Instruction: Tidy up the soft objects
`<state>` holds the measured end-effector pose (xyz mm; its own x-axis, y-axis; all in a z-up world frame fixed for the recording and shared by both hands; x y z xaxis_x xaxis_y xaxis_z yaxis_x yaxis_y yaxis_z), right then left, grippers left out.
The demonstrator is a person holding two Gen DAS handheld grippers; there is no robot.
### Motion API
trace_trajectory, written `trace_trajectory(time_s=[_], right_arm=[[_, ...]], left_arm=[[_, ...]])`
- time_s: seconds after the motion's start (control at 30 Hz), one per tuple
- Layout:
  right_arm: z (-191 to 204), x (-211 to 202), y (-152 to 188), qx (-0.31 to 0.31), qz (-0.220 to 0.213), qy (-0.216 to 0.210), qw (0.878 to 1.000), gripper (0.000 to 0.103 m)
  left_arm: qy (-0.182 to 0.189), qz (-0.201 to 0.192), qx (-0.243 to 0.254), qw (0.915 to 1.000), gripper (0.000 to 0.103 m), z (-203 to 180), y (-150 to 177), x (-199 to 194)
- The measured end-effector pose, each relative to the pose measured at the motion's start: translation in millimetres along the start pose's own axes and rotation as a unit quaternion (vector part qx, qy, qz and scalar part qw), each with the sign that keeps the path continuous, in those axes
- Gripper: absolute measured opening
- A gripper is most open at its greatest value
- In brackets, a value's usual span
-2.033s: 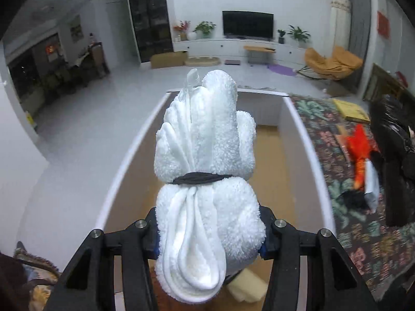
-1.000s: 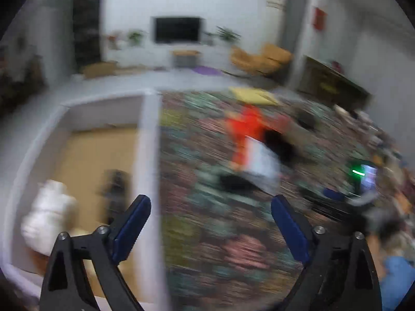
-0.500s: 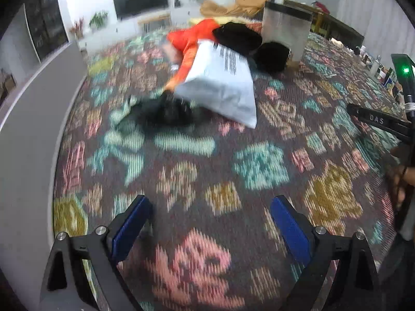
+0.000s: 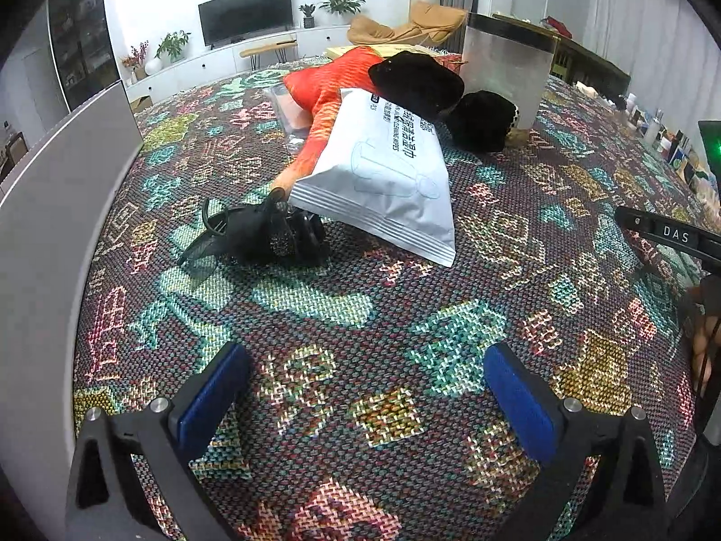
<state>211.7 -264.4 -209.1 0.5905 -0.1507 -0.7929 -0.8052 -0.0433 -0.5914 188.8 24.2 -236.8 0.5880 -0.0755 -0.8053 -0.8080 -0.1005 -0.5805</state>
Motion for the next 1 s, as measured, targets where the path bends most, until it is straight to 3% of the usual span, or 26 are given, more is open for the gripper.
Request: trace_trajectory(time_s=[1.0], right_arm=[[-2.1, 2.0, -0.7, 0.001, 0.001, 0.002, 1.0, 0.093]], left_arm=[[0.0, 0.0, 0.0, 1.0, 0.103, 0.3, 0.2, -0.5]])
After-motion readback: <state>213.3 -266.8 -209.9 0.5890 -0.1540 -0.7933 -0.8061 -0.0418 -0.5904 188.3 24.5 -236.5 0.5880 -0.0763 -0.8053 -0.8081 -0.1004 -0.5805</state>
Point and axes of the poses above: each gripper's, at about its wrist camera, not at the fingertips, and x roughly the way its jaws point, z to its left, y to its underside, the point moved 9 cm from there along x, roughly the way its jaws point, and after that the axes turned 10 degrees about -x, right-handed, at the moved point
